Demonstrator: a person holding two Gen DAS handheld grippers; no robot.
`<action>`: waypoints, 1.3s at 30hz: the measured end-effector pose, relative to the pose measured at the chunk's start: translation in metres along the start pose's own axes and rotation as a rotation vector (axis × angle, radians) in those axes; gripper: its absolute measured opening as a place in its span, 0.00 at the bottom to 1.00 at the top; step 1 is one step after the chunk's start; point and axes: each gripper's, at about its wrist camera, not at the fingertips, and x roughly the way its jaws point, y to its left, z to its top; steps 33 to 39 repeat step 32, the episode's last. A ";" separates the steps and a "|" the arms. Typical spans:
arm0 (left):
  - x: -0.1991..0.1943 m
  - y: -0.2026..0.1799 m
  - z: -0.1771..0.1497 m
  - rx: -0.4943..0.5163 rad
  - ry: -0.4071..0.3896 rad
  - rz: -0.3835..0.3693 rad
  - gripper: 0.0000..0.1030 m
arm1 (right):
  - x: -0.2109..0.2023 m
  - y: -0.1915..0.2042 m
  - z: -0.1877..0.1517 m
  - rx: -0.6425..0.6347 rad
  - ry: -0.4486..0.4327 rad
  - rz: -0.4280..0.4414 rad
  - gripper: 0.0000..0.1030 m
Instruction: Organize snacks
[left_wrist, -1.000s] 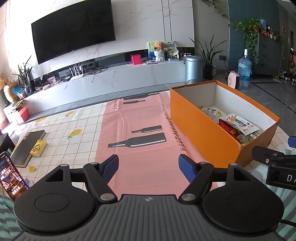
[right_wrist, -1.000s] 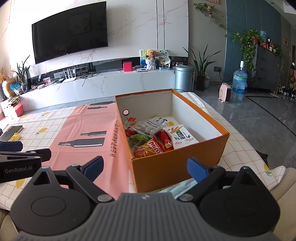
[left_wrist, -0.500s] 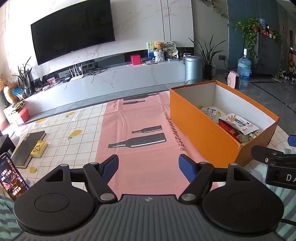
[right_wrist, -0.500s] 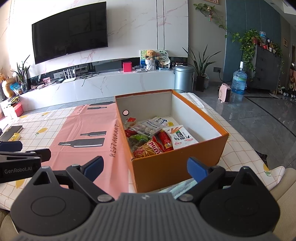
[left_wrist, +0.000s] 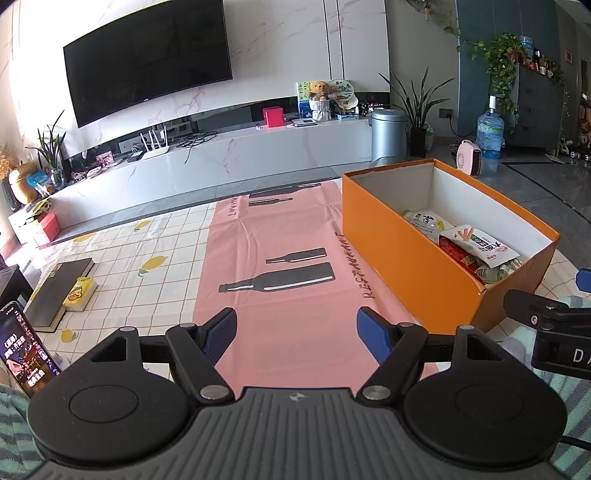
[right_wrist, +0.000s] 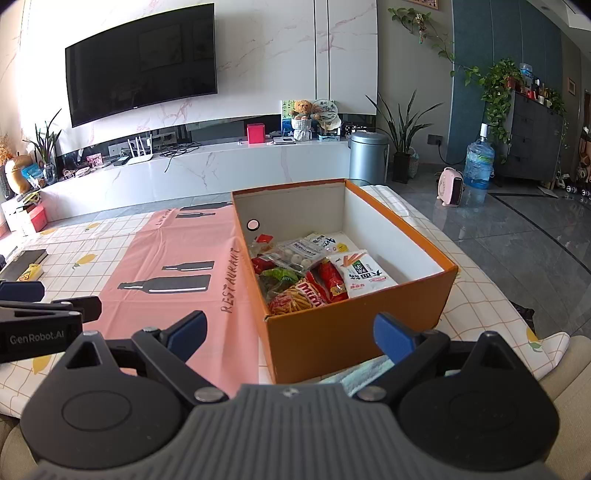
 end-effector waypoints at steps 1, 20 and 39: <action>0.000 0.000 0.000 0.000 -0.001 -0.001 0.84 | 0.000 0.000 0.000 0.000 0.000 0.000 0.91; -0.002 0.001 0.001 -0.008 -0.003 -0.017 0.84 | -0.002 0.002 0.002 -0.007 -0.001 0.004 0.91; -0.007 0.002 0.001 -0.011 -0.024 -0.025 0.84 | -0.002 0.002 0.002 -0.013 -0.002 0.006 0.91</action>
